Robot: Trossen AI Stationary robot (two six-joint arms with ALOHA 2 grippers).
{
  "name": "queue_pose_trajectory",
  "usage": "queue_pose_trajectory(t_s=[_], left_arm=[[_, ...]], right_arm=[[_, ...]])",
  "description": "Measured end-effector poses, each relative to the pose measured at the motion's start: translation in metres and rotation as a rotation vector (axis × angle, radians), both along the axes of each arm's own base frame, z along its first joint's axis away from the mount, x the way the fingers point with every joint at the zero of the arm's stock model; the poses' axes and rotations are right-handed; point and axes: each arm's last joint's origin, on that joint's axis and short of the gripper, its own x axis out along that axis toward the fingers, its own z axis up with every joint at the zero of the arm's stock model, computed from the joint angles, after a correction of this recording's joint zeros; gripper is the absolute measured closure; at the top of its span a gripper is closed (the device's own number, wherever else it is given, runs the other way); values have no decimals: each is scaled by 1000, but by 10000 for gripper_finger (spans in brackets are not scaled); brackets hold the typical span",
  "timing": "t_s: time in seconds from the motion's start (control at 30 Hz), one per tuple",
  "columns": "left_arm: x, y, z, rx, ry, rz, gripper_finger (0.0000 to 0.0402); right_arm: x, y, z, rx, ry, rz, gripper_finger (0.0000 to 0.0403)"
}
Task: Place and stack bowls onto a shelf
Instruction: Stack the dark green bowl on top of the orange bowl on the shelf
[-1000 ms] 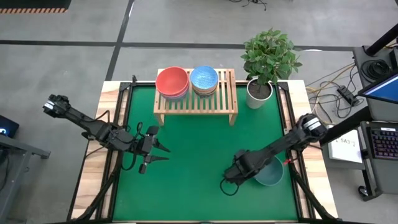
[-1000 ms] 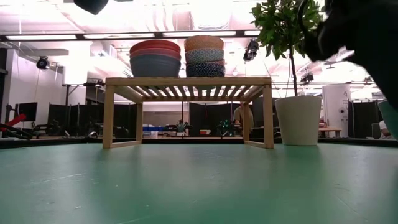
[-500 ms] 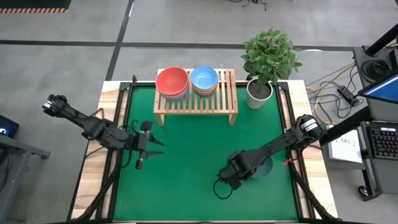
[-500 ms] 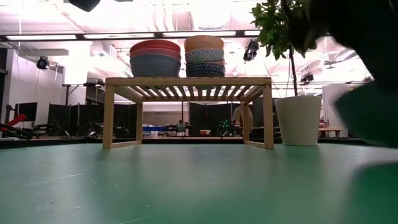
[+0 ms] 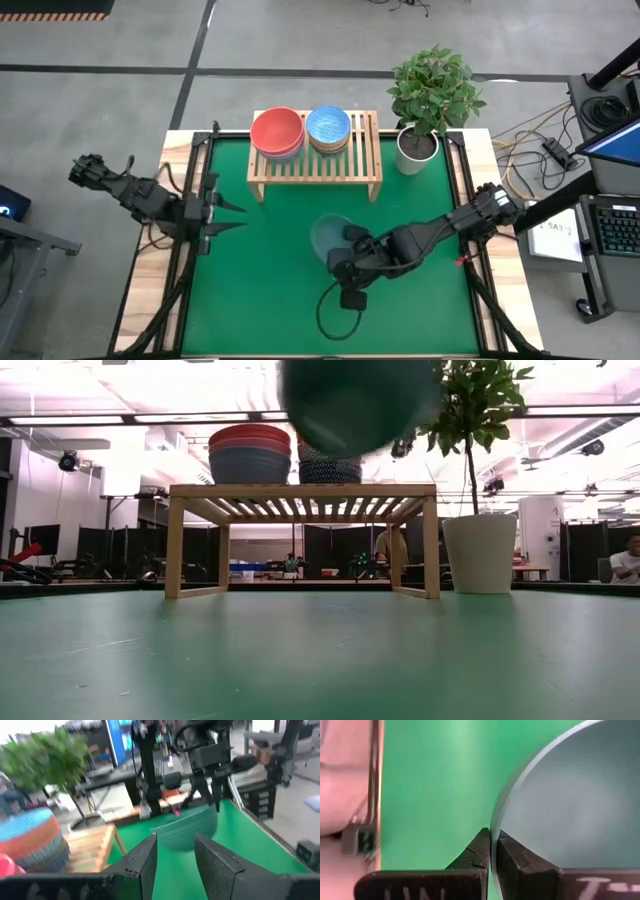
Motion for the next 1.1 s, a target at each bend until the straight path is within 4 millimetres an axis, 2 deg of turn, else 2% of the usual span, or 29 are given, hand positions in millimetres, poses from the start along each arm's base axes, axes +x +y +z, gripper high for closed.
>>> queue_pose_trajectory(t_s=[0.23,0.37,0.57,0.73,0.87,1.1], left_arm=[[-9,5,8,15,-78,-4,288],[-11,6,7,12,-71,-4,288],[-15,8,6,13,-60,-4,288],[-20,10,7,3,-76,-3,288],[-21,11,7,4,-75,-3,288],[-21,10,6,8,-66,-3,288]], right_arm=[[24,-26,50,-345,-344,83,394],[40,-54,67,-483,-464,102,394],[59,-123,76,-615,-539,-16,394],[63,-171,83,-617,-593,-78,394],[63,-193,83,-586,-613,-60,394],[61,-214,82,-595,-594,-109,394]])
